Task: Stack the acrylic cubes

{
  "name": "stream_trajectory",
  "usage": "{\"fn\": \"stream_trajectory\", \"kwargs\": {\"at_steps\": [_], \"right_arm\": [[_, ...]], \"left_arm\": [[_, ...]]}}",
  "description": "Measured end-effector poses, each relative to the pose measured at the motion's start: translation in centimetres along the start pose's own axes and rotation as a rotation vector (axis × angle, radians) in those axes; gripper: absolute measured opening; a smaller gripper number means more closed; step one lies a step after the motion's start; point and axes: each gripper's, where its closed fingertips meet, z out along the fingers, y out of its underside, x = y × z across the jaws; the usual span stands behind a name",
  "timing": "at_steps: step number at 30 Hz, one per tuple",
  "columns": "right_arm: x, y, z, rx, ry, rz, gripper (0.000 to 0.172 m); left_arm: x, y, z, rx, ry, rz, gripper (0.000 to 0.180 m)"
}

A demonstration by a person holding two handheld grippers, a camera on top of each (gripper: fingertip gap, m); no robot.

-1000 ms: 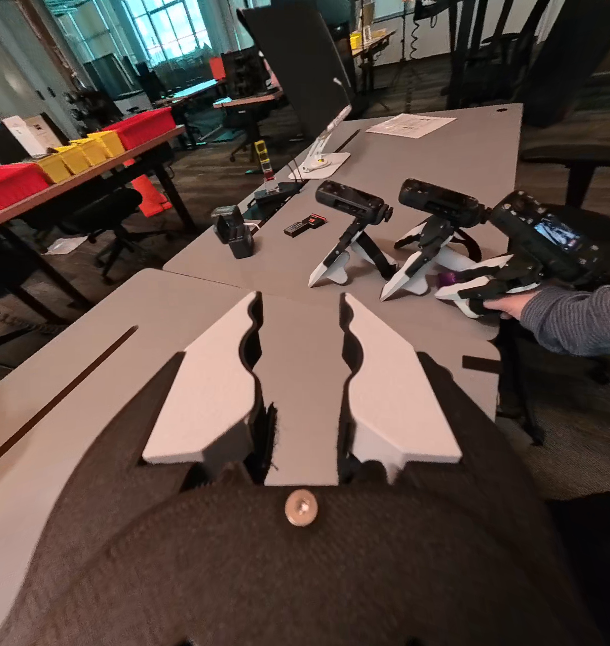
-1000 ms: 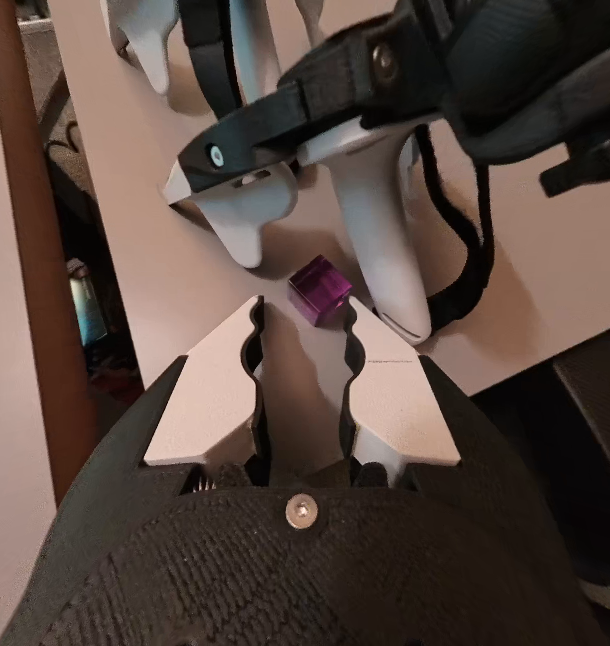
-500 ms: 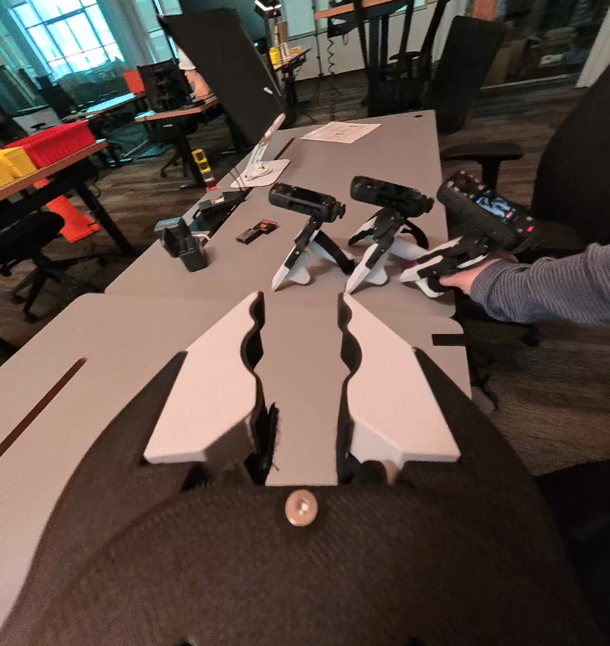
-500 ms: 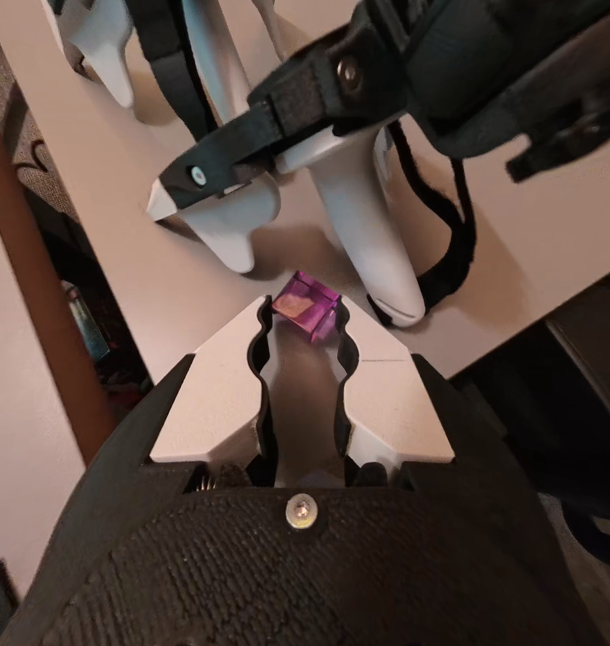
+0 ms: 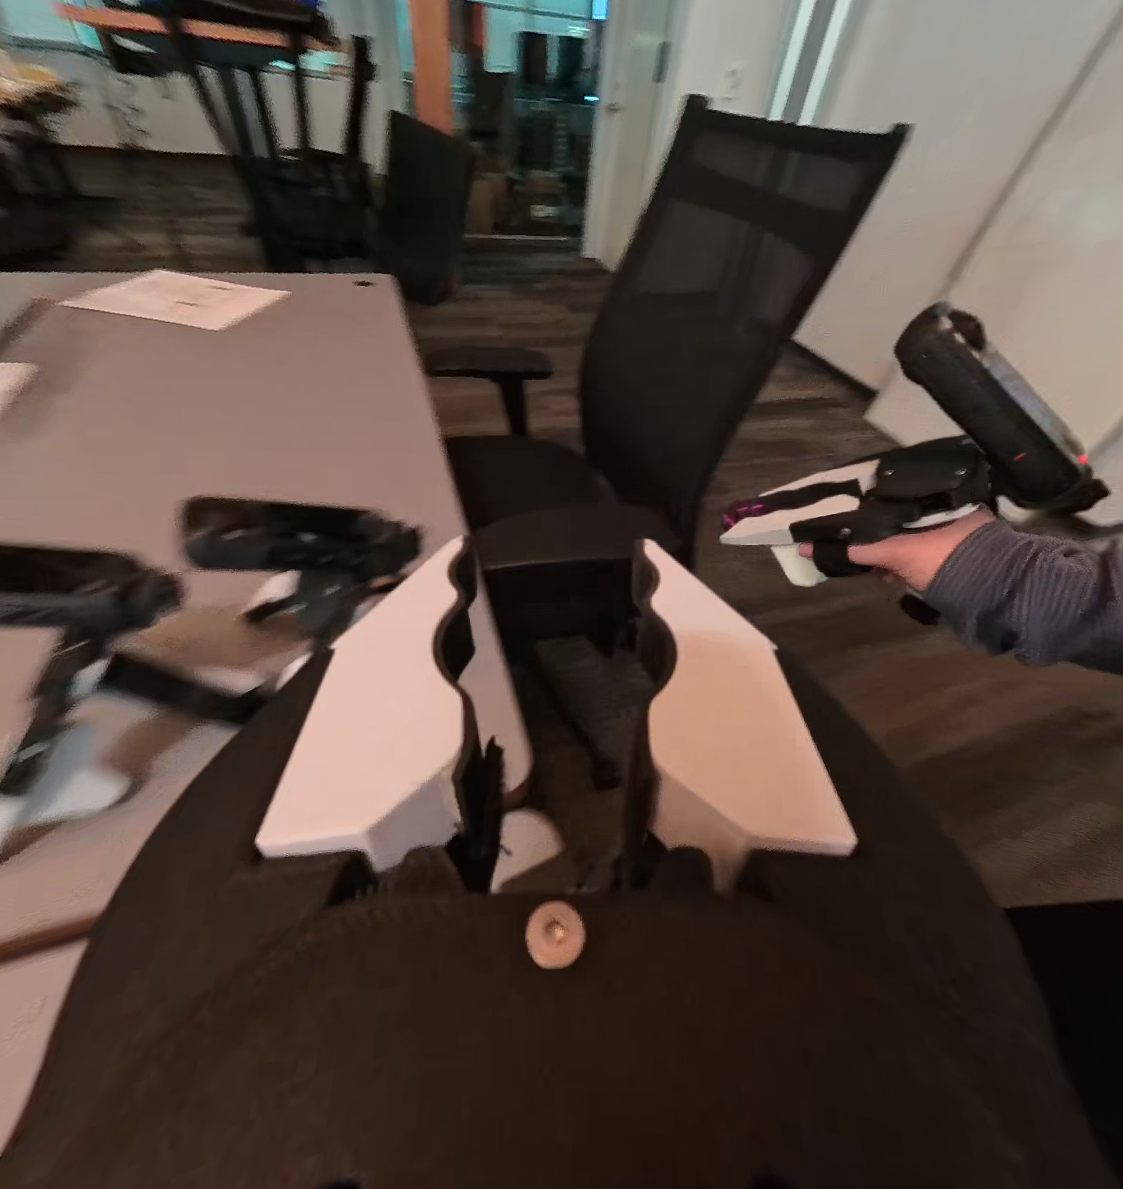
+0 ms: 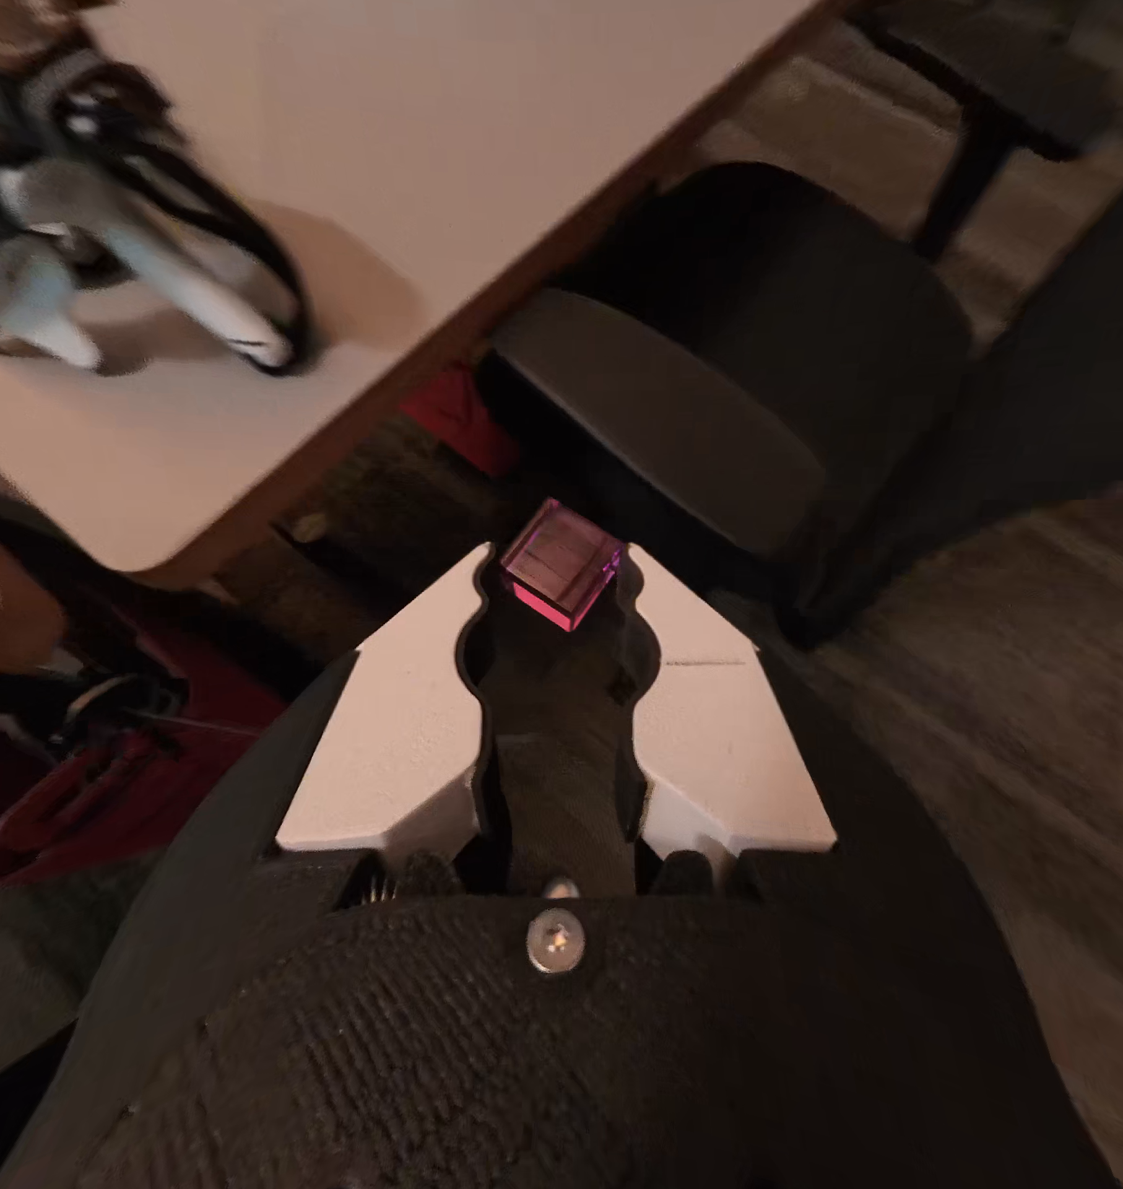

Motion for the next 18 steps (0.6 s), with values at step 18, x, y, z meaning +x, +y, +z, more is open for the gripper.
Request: {"fn": "stream_trajectory", "kwargs": {"at_steps": [18], "right_arm": [[47.3,19.0,-34.7,0.167,0.687,0.512,0.036]], "left_arm": [[52.6,-6.7,37.7,-0.169,1.012,0.031,0.022]]}}
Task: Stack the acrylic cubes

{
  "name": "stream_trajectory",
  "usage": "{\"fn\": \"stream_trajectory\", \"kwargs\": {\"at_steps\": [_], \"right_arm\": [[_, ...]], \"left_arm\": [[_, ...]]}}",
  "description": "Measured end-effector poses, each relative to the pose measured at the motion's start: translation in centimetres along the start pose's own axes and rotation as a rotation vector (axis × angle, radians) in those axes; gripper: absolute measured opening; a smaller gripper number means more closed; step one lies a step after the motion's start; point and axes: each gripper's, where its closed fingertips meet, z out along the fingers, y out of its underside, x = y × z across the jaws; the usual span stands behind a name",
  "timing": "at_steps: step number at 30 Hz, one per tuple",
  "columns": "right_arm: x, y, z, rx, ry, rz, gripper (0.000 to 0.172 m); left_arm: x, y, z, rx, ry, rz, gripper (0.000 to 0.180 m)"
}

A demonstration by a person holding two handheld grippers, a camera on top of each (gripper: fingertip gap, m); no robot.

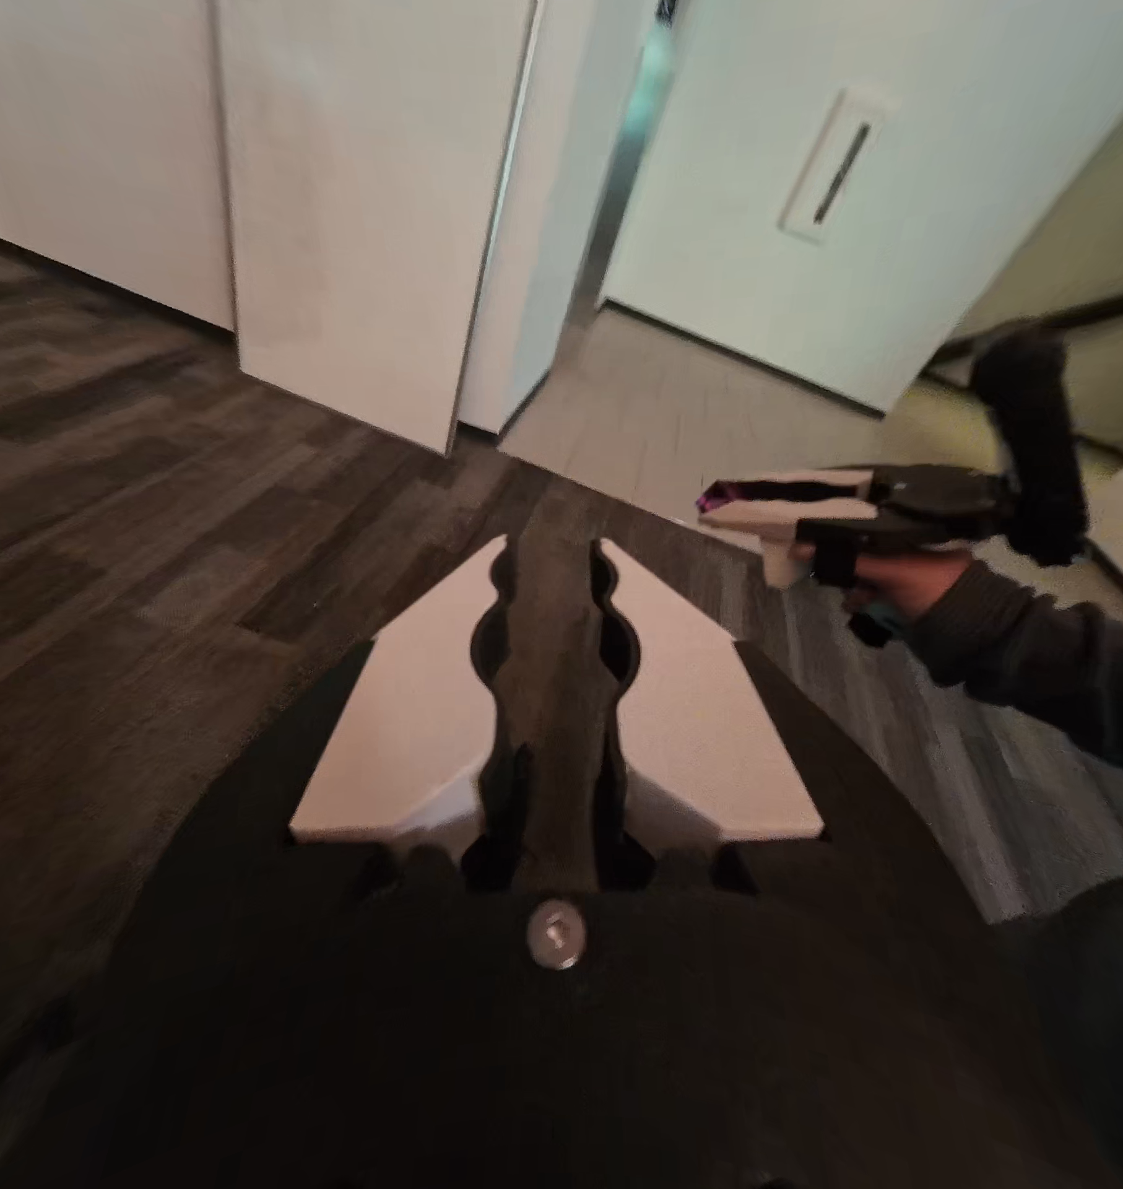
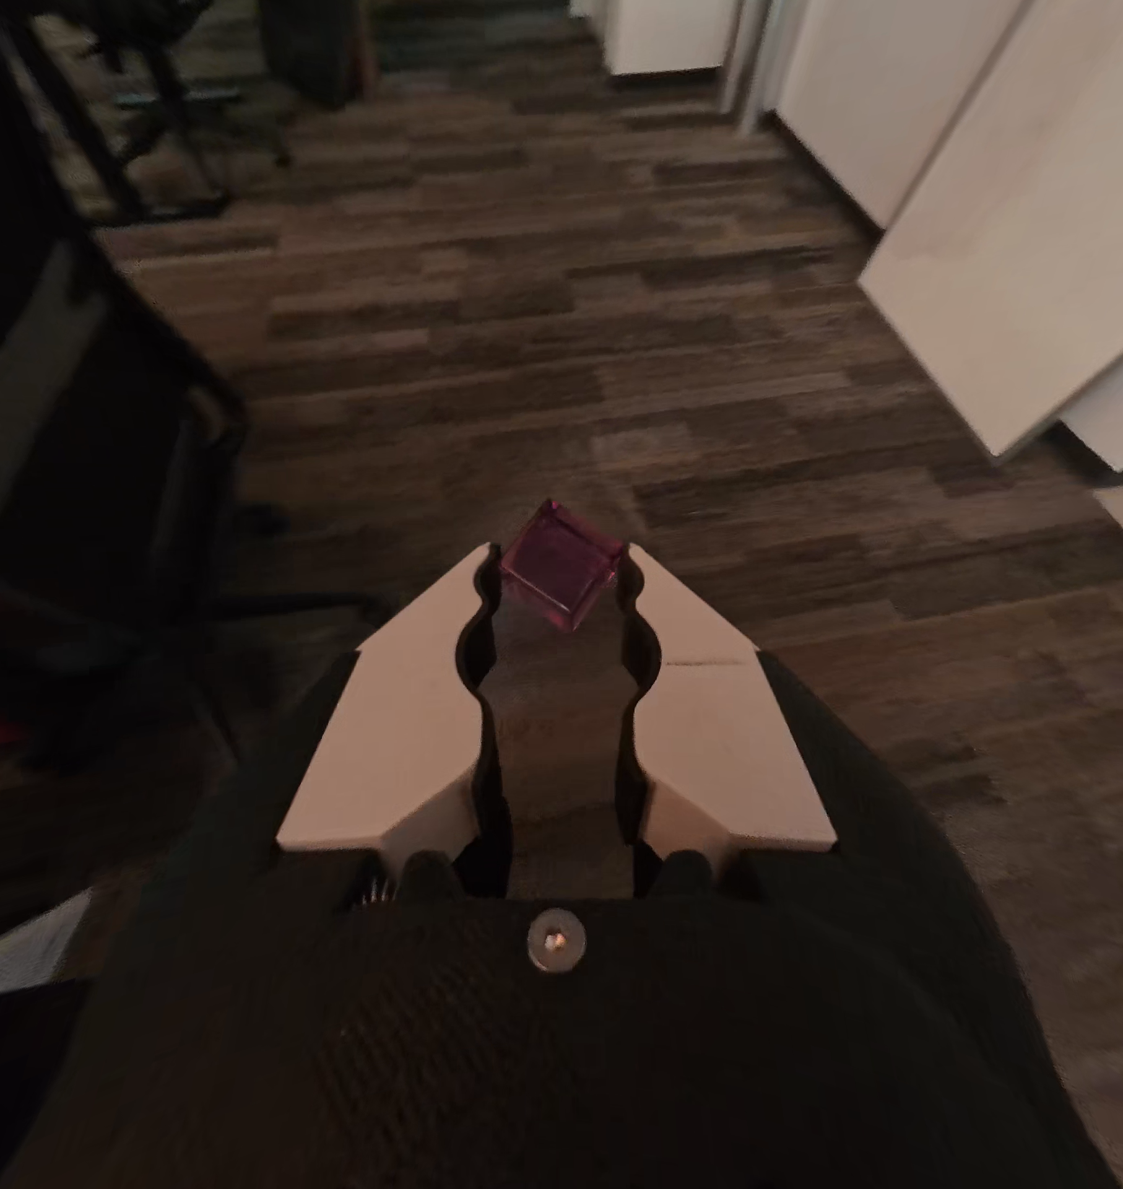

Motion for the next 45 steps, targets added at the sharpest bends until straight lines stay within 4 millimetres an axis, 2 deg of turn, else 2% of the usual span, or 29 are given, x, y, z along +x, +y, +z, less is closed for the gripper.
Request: {"fn": "stream_trajectory", "kwargs": {"at_steps": [2,4,6,8,10,11,14,16,18,21,23,27,30,34,37,39,41,42,45], "right_arm": [[2.9,-1.8,0.8,0.04,0.023,0.038,0.036],[5.2,-3.5,2.5,0.081,0.05,0.02,0.035],[6.5,-5.6,5.0,0.172,0.067,-0.022,0.035],[7.3,-7.8,7.8,0.254,0.068,-0.031,0.035],[8.1,-9.7,11.3,0.271,0.081,-0.051,0.035],[8.4,-10.7,13.2,0.273,0.084,-0.07,0.035],[9.9,-14.0,19.5,0.298,0.085,-0.125,0.035],[10.9,-16.3,24.3,0.282,0.079,-0.091,0.035],[10.2,-19.5,29.1,0.264,0.021,-0.075,0.035],[9.0,-25.5,35.3,0.32,-0.018,-0.174,0.036],[8.5,-28.6,39.7,0.33,-0.057,-0.177,0.035],[7.9,-33.1,48.8,0.313,-0.135,-0.171,0.035],[8.1,-35.9,56.0,0.307,-0.16,-0.195,0.035],[8.2,-40.9,67.2,0.328,-0.196,-0.184,0.035],[6.3,-45.5,77.6,0.31,-0.274,-0.189,0.035],[3.1,-49.5,84.0,0.28,-0.371,-0.187,0.036],[-1.5,-54.1,89.2,0.313,-0.485,-0.241,0.035],[-4.0,-56.1,91.7,0.329,-0.533,-0.281,0.035],[-13.1,-61.0,98.6,0.358,-0.703,-0.34,0.035]], "left_arm": [[-1.3,-1.5,3.8,-0.035,-0.023,0.065,0.0],[-4.0,-3.1,6.7,-0.03,-0.092,0.118,0.0],[-7.0,-4.2,9.3,-0.017,-0.112,0.115,0.0],[-10.7,-5.0,11.8,-0.009,-0.116,0.077,0.0],[-15.4,-6.3,13.9,0.007,-0.158,0.029,0.0],[-18.0,-7.5,14.9,0.035,-0.194,0.012,0.0],[-26.1,-12.2,17.8,0.146,-0.286,0.043,0.0],[-31.1,-15.2,19.8,0.175,-0.321,0.057,0.0],[-35.1,-17.6,21.8,0.145,-0.306,0.044,0.0],[-40.7,-21.1,23.5,0.146,-0.338,0.126,0.0],[-44.6,-22.8,24.3,0.157,-0.371,0.139,0.0],[-52.2,-25.0,26.5,0.168,-0.397,0.118,0.001],[-59.4,-26.4,27.6,0.174,-0.463,0.138,0.004],[-69.7,-28.9,28.5,0.186,-0.555,0.139,0.006],[-77.7,-30.7,27.6,0.182,-0.688,0.118,0.006],[-82.1,-31.9,26.9,0.171,-0.739,0.039,0.006],[-85.4,-33.3,25.7,0.164,-0.765,0.043,0.007],[-87.3,-33.6,24.5,0.158,-0.818,0.061,0.007],[-92.9,-32.9,20.1,0.174,-0.977,-0.003,0.01]]}}
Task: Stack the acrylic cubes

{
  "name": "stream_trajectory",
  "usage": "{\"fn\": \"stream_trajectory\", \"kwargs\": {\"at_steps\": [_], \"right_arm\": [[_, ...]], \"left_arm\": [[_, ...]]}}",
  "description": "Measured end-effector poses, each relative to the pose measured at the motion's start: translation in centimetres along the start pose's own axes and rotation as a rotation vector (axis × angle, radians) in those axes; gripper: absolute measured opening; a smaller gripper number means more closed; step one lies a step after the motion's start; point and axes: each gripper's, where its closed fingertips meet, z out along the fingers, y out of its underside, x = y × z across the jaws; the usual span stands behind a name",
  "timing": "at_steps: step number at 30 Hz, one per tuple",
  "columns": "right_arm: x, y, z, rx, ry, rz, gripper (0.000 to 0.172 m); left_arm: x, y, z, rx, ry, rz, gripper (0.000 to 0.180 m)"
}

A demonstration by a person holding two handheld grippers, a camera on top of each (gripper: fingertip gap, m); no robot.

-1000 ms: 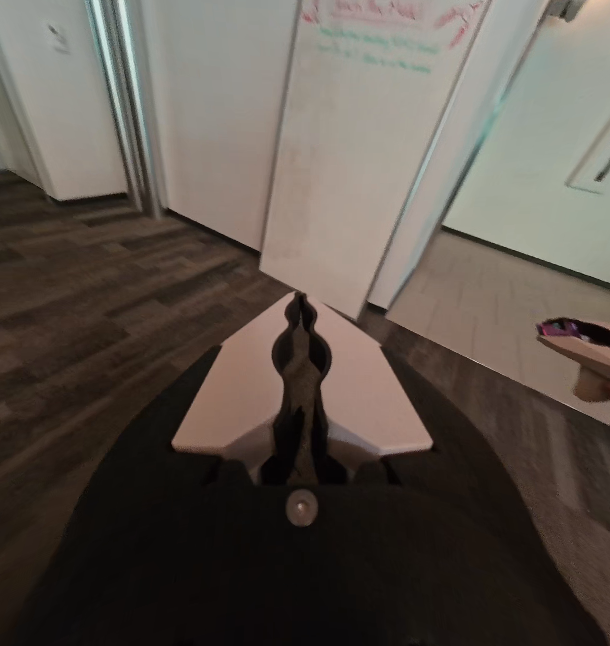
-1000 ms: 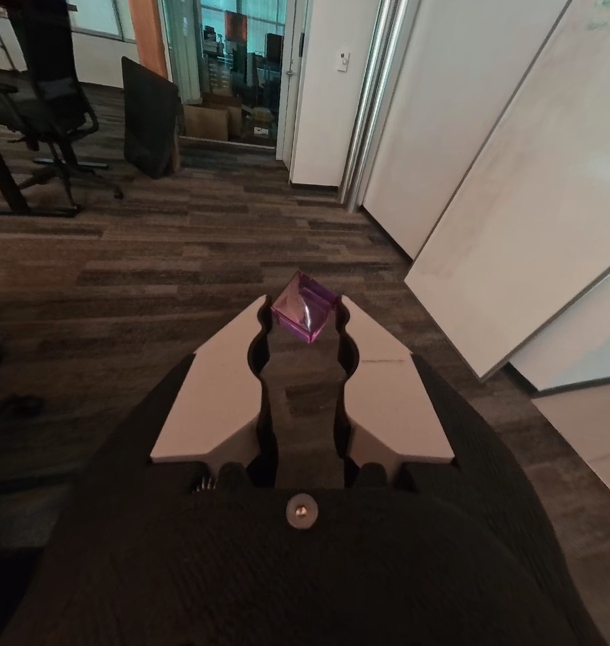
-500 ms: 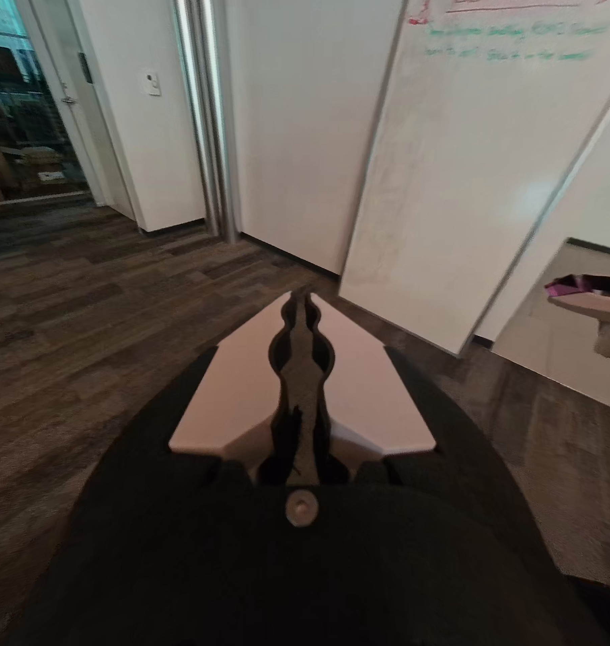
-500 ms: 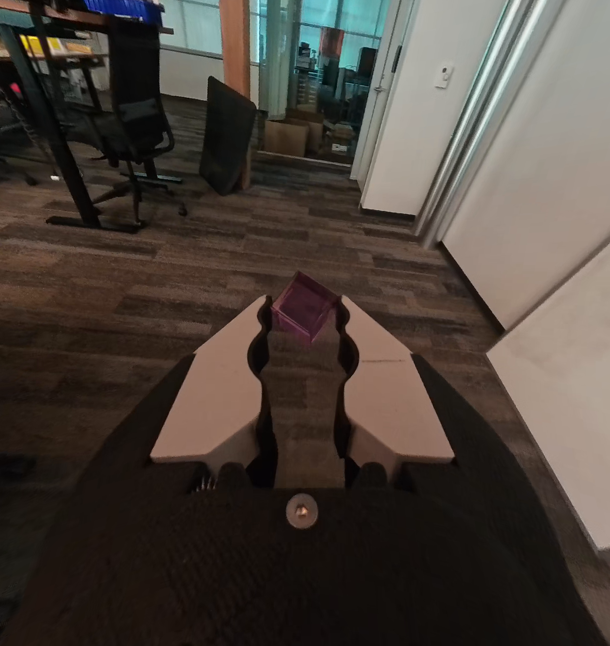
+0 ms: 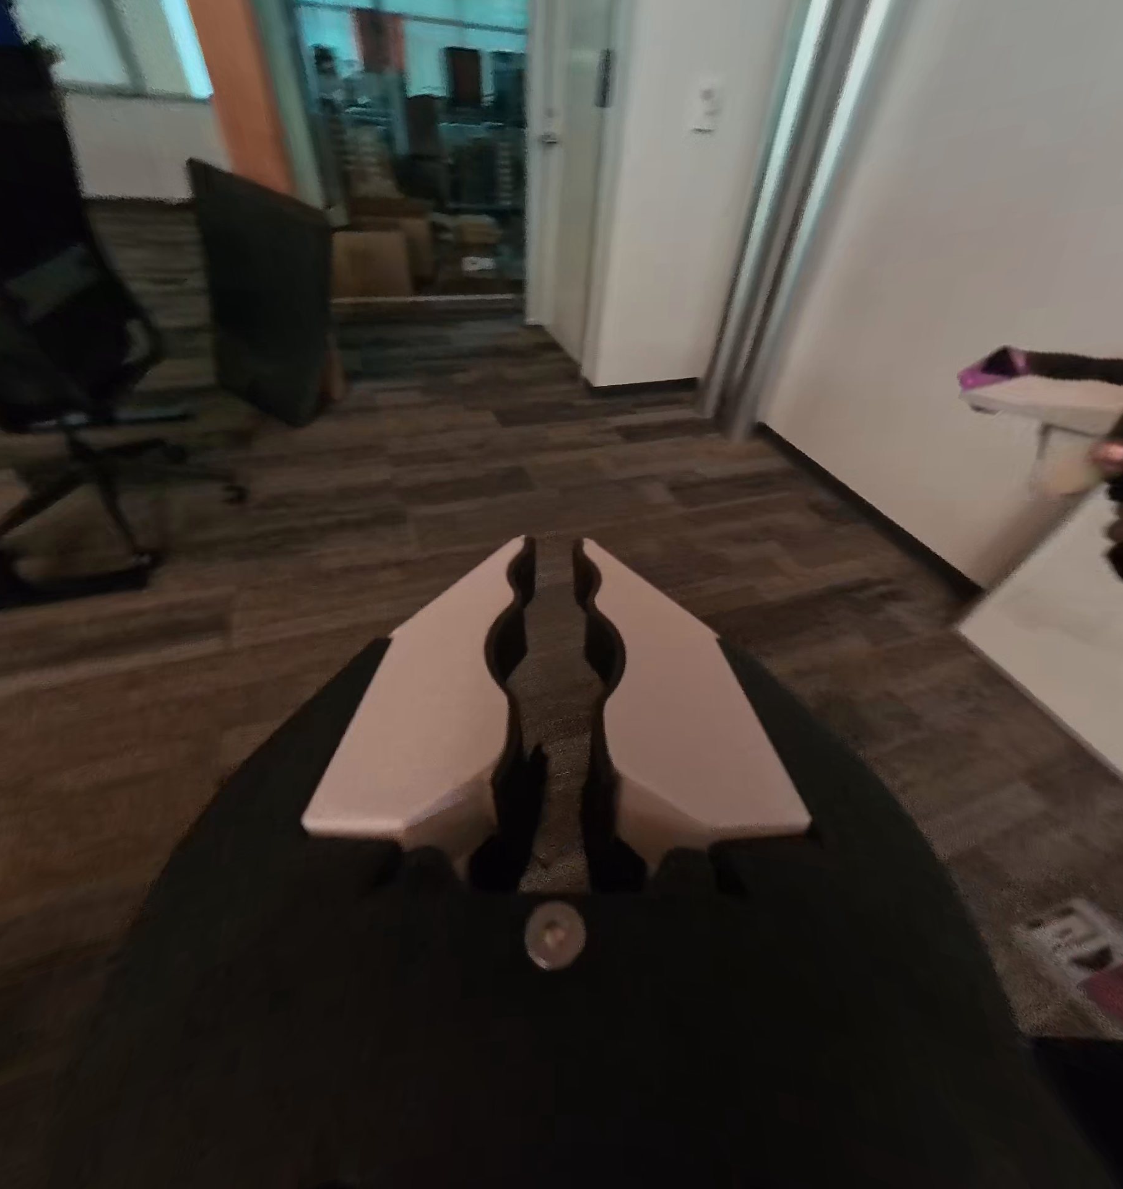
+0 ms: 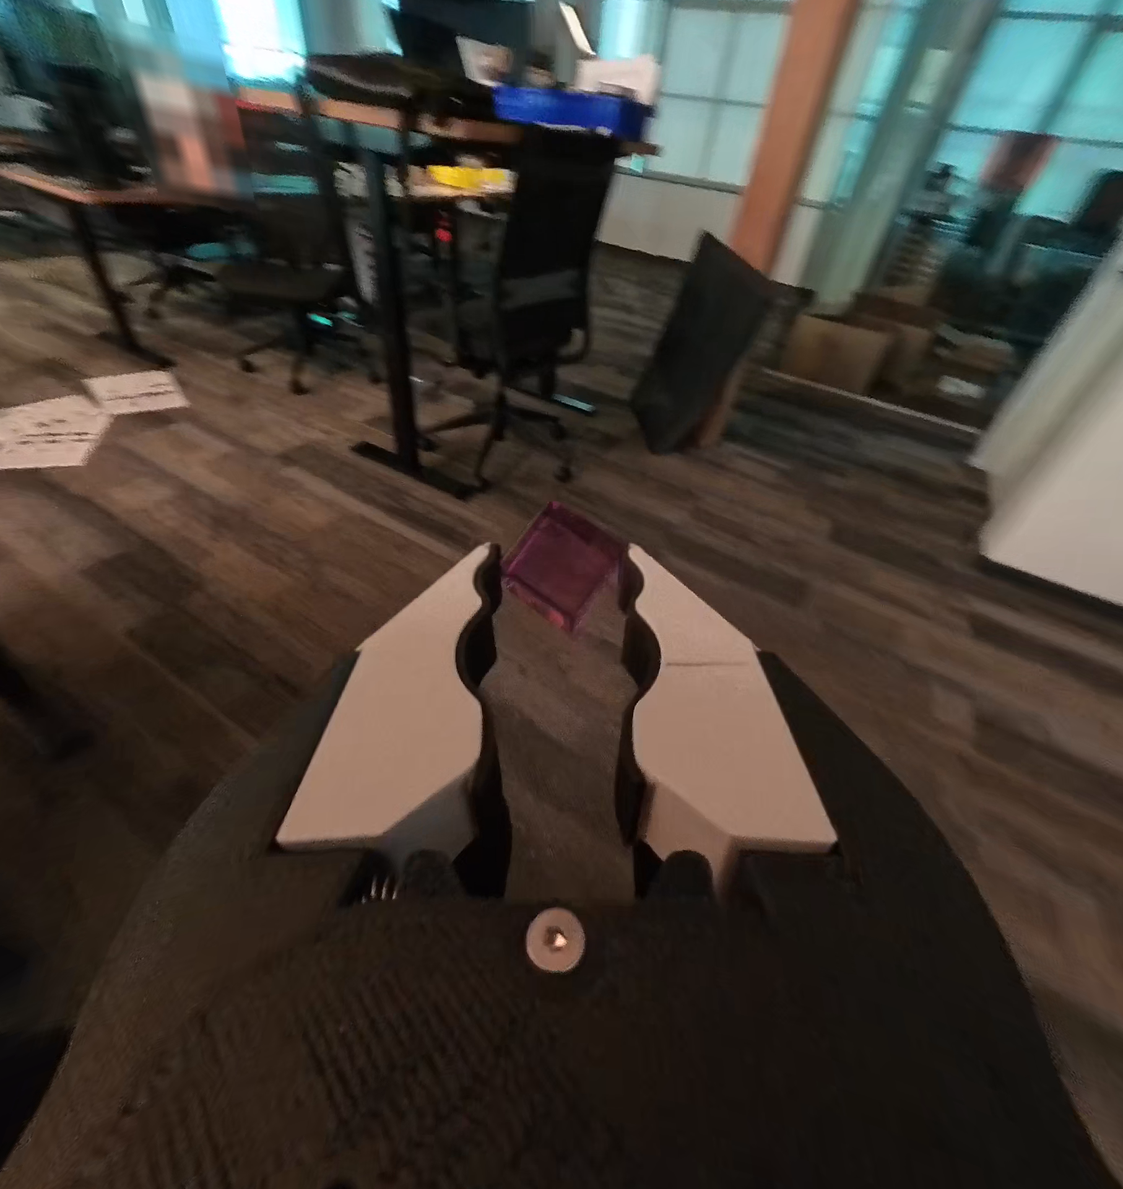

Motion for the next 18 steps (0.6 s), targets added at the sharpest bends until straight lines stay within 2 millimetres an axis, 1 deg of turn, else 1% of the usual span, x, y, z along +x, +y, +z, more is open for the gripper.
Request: {"fn": "stream_trajectory", "kwargs": {"at_steps": [2,4,6,8,9,11,13,15,16,18], "right_arm": [[-1.7,-2.0,7.7,0.043,-0.104,-0.009,0.035],[-4.2,-4.0,14.9,0.088,-0.182,-0.012,0.035],[-7.3,-6.0,21.4,0.137,-0.253,-0.001,0.035],[-10.8,-7.2,27.5,0.157,-0.309,0.011,0.035],[-12.5,-7.5,30.4,0.151,-0.337,0.018,0.035],[-16.2,-8.3,35.8,0.112,-0.411,0.033,0.035],[-19.6,-10.2,40.1,0.121,-0.491,-0.004,0.035],[-22.0,-12.1,44.4,0.166,-0.532,-0.087,0.035],[-23.0,-12.6,46.8,0.175,-0.541,-0.119,0.035],[-24.9,-12.9,51.7,0.163,-0.56,-0.145,0.035]], "left_arm": [[-4.0,1.1,0.8,-0.004,-0.053,-0.089,0.016],[-8.6,2.2,1.4,-0.001,-0.127,-0.141,0.02],[-13.7,2.9,1.8,0.006,-0.2,-0.169,0.025],[-19.1,3.1,2.2,0.014,-0.261,-0.188,0.027],[-22.0,2.8,2.3,0.029,-0.294,-0.207,0.028],[-27.5,1.2,2.9,0.063,-0.32,-0.269,0.029],[-32.1,-1.0,4.1,0.069,-0.296,-0.285,0.029],[-36.7,-2.3,5.7,0.024,-0.313,-0.213,0.029],[-39.3,-2.7,6.6,-0.004,-0.342,-0.18,0.03],[-43.5,-3.6,8.8,-0.018,-0.347,-0.153,0.03]]}}
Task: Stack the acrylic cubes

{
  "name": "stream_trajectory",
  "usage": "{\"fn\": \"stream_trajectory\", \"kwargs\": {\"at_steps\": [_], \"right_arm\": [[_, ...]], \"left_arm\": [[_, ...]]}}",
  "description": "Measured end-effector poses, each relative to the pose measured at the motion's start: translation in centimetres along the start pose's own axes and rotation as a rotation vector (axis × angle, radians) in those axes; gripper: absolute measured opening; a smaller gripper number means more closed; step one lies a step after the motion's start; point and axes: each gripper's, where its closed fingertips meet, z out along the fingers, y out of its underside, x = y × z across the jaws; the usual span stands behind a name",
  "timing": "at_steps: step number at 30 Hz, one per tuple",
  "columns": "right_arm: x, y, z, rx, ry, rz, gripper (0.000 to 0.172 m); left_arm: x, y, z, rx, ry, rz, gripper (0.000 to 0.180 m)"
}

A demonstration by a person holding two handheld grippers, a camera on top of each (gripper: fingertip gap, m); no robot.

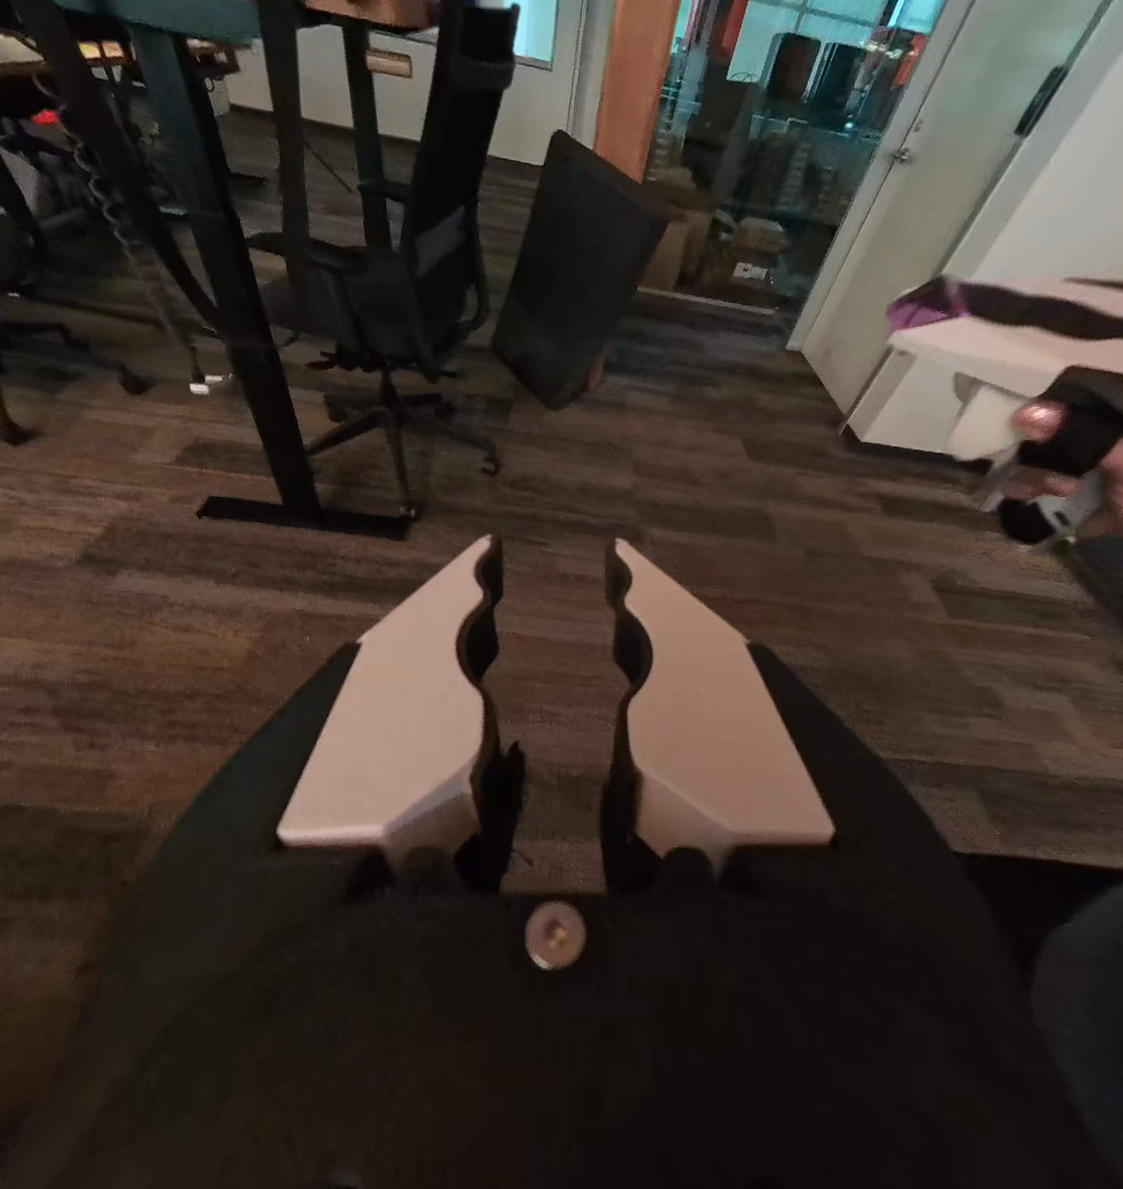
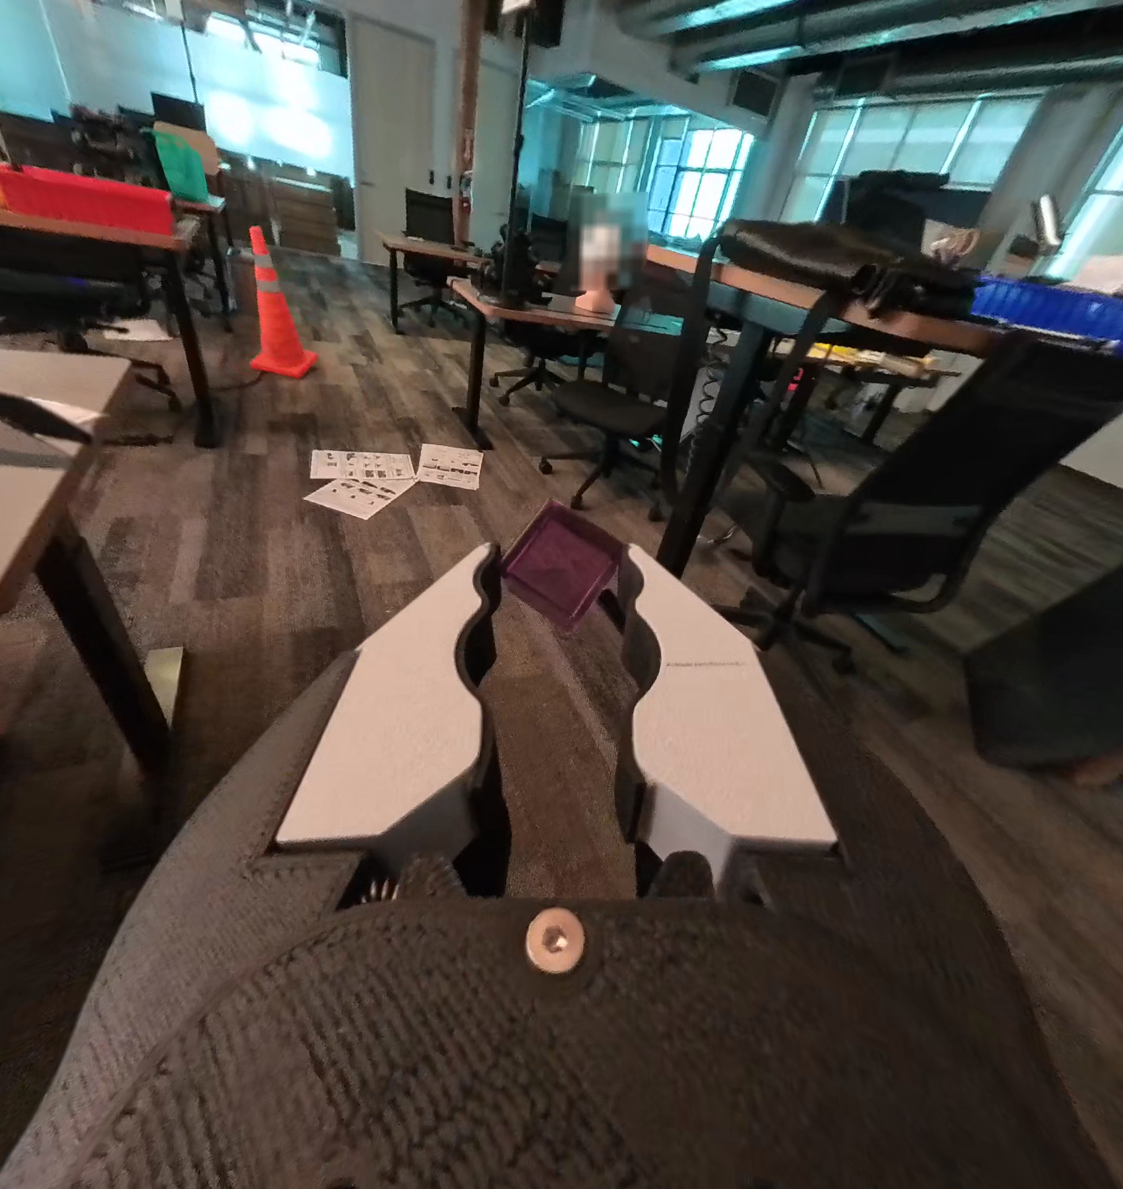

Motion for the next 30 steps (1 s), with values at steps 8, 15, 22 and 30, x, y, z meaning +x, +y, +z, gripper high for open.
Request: {"fn": "stream_trajectory", "kwargs": {"at_steps": [8,15,22,30], "right_arm": [[4.0,3.3,22.5,-0.012,-0.118,-0.013,0.035],[4.4,-0.2,47.8,0.03,-0.328,-0.292,0.035],[-7.5,-7.2,67.9,0.217,-0.663,-0.293,0.035],[-22.2,-12.4,85.9,0.297,-0.835,-0.191,0.036]], "left_arm": [[-16.4,-3.6,11.9,0.026,-0.166,0.074,0.033],[-36.5,-5.1,12.2,-0.096,-0.698,0.037,0.061],[-51.1,-6.9,6.7,0.01,-1.007,-0.133,0.063],[-70.0,-7.6,-1.2,0.135,-1.236,-0.181,0.067]]}}
